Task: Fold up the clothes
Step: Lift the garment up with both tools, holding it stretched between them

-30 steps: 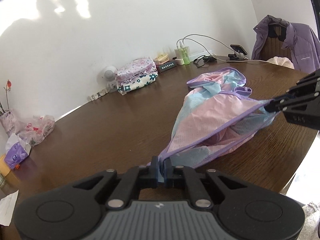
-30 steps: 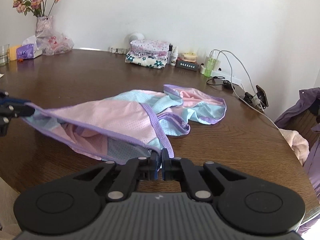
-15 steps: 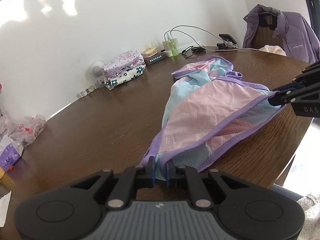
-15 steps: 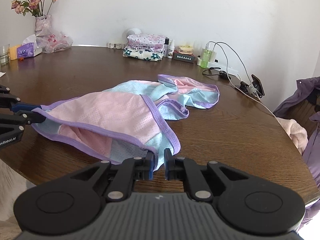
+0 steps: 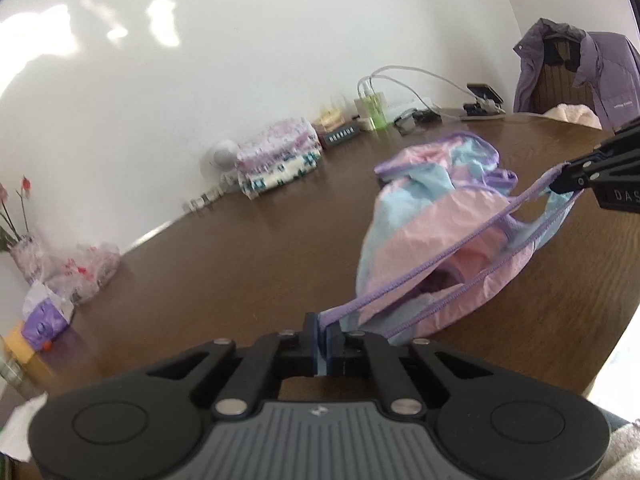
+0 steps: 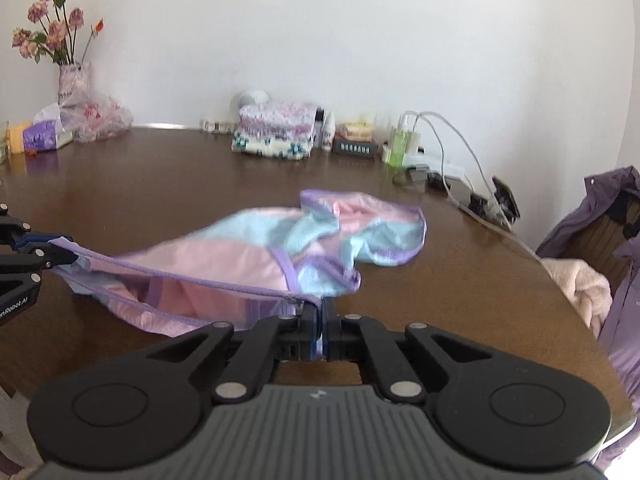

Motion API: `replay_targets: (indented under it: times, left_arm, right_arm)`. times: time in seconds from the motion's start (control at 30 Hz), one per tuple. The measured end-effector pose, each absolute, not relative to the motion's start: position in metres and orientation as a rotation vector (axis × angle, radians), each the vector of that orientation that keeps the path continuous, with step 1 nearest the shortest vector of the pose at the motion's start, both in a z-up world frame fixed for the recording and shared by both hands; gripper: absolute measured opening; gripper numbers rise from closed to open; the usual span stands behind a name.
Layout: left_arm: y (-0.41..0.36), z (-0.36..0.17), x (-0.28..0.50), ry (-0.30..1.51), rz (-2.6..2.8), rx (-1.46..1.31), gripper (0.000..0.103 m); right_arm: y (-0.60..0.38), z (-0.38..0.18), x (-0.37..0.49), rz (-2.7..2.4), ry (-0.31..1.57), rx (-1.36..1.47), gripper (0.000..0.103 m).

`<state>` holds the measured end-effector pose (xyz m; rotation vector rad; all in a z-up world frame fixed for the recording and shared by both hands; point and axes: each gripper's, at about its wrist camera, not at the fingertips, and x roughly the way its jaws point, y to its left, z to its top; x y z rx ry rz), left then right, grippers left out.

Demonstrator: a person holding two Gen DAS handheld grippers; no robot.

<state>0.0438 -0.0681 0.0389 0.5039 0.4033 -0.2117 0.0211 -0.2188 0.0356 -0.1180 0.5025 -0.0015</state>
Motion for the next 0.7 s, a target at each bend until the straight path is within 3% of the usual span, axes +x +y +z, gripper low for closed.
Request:
replay_targets:
  times: [0.23,0.5,0.7]
  left_arm:
    - [-0.052,0.202,0.079,0.092,-0.095,0.365,0.002]
    - [-0.041,0.370,0.063,-0.195,0.068,0.293,0.002]
    - [-0.035,0.436,0.039,-0.276,0.198,0.307,0.007]
  right_arm:
    - [-0.223,0.195,0.055,0.083,0.156,-0.156,0.001]
    - [-0.210,0.375,0.067,0.050,-0.127,-0.192,0.001]
    - [-0.191,0.440,0.063,0.061,-0.192,-0.173,0.001]
